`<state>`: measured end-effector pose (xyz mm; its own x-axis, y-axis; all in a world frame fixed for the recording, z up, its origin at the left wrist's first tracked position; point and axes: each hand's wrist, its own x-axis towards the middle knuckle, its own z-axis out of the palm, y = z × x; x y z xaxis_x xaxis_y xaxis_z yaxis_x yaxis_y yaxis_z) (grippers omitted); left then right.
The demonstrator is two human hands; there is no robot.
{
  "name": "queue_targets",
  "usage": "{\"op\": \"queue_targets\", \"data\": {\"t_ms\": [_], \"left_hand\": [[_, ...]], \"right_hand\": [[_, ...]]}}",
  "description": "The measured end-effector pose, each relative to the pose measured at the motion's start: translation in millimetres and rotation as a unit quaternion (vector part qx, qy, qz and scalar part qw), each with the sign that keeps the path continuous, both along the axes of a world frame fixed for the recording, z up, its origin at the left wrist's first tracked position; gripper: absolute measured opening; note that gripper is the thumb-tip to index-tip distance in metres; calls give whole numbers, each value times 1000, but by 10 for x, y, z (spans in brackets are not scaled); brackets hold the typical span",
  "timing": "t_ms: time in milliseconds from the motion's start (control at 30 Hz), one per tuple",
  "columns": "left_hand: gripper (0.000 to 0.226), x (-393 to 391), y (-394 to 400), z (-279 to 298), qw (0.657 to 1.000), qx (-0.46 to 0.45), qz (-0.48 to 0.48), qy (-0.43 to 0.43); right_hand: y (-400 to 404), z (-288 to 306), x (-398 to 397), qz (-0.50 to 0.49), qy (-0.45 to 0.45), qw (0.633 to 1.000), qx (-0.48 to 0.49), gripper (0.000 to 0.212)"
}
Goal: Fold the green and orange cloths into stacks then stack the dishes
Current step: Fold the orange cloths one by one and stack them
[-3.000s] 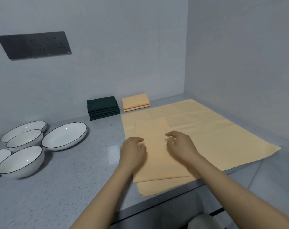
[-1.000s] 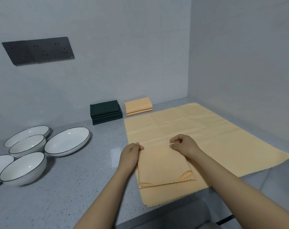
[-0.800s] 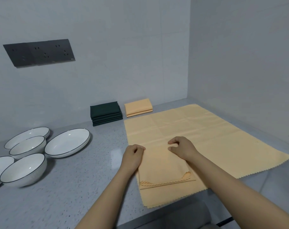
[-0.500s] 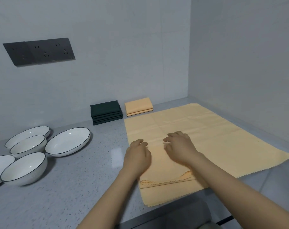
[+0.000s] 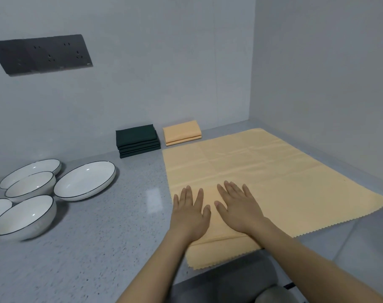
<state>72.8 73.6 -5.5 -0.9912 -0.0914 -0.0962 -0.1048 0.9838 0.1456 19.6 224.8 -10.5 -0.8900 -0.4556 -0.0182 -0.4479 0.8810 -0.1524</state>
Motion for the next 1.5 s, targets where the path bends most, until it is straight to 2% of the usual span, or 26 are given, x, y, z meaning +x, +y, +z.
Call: {"op": "queue_targets", "data": {"t_ms": [234,334,400,467,567,667,801,901,968,1068,1135,1235,1368,1435,1502], "left_hand": [[59,4,2,3,1000,22,9,-8],[55,92,-53,83,996,87,-14,26],[50,253,-70,144,992,92,-50,70],[46,397,-72,191,986,93,-108,87],[45,525,-93,185,979,102,-165,65],[48,589,-106,145,977,103,-177,56],[52,617,-115,112,976,118,-176,43],[57,615,-127,159,975,131,-174,35],[49,599,-142,229,975,134,-175,39],[23,546,-180,323,974,142,-166,66],[17,502,-211,360,973,158,-153,70],[24,437,-256,403,974,156,-151,70],[24,370,-290,468,972,179,-139,63],[26,320,-333,479,969,212,-113,61],[18,278,-376,472,961,251,-90,68]], "right_hand": [[20,-5,-20,-35,-16,998,-42,64],[127,42,-1,13,-9,992,-121,57],[248,82,119,71,28,979,-189,52],[345,157,269,114,26,966,-230,47],[435,179,382,167,-7,963,-212,36],[521,175,426,192,-27,964,-180,37],[554,150,461,191,-4,971,-145,35],[543,155,479,188,28,970,-154,30],[526,196,477,179,44,971,-151,28],[497,282,436,165,58,974,-148,25],[494,341,409,158,42,974,-156,22],[517,421,343,139,-28,971,-190,19],[595,491,205,116,-110,968,-195,28],[607,517,130,114,-119,969,-182,30],[598,520,34,110,-106,971,-184,25]]}}
